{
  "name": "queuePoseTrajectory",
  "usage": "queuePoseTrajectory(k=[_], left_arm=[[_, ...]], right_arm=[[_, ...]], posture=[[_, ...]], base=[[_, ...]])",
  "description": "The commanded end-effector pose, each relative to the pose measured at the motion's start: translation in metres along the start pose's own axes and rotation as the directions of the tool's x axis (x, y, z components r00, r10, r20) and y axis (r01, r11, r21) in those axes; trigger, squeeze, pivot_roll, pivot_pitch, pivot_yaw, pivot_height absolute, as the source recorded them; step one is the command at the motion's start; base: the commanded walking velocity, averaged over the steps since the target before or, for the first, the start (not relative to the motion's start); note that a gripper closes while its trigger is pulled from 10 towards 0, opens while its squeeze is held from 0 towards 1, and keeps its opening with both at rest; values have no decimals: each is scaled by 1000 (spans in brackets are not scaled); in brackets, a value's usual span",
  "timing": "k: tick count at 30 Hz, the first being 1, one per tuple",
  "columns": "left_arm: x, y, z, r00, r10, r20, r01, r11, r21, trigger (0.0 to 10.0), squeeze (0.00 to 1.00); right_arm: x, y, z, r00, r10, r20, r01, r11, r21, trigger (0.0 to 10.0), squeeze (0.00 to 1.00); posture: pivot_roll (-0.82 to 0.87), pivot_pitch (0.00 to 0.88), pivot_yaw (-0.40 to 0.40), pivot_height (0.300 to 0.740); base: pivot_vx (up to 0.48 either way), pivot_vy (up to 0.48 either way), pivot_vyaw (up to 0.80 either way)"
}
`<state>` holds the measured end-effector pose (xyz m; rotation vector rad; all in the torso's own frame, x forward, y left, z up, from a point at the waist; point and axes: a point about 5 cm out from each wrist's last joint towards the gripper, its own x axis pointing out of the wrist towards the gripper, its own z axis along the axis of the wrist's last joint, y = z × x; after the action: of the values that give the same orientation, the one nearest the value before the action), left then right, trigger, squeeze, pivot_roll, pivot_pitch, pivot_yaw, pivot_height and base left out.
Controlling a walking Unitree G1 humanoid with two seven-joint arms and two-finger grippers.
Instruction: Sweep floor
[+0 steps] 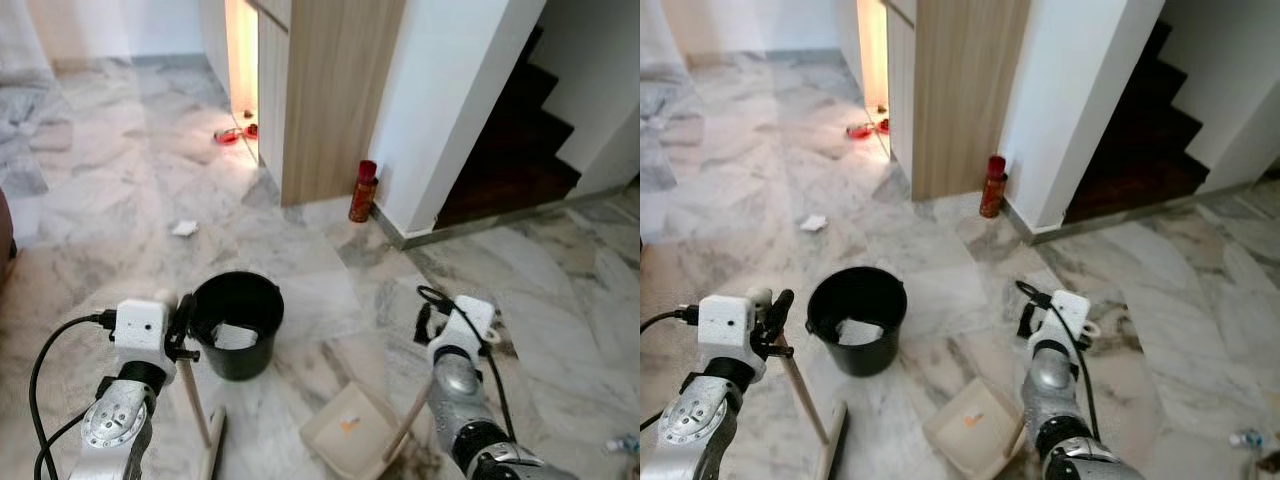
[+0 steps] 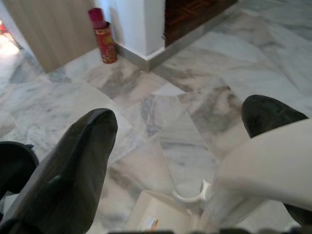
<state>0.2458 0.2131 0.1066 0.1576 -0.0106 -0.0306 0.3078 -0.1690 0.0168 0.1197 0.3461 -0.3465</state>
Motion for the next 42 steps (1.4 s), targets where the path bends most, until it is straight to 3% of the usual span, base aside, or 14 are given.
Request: queuePoseTrajectory(k=[1, 36, 42], left_arm=[[1, -2, 8, 999, -10, 38, 10, 1000, 7, 10000, 0], [0, -3, 8, 999, -11, 34, 11, 1000, 9, 10000, 0], [0, -3, 8, 999, -13, 38, 13, 1000, 10, 10000, 0]], right_arm=[[3, -8, 4, 1000, -27, 13, 27, 1000, 0, 10000, 0], [2, -11, 1, 998, -63, -8, 63, 998, 0, 10000, 0], [2, -12, 1, 998, -66, -6, 66, 998, -1, 10000, 0]], posture=[[272, 40, -94, 740], [275, 46, -92, 740], [275, 45, -92, 740]], base=[[0, 345, 0], [0, 351, -199], [0, 0, 0]])
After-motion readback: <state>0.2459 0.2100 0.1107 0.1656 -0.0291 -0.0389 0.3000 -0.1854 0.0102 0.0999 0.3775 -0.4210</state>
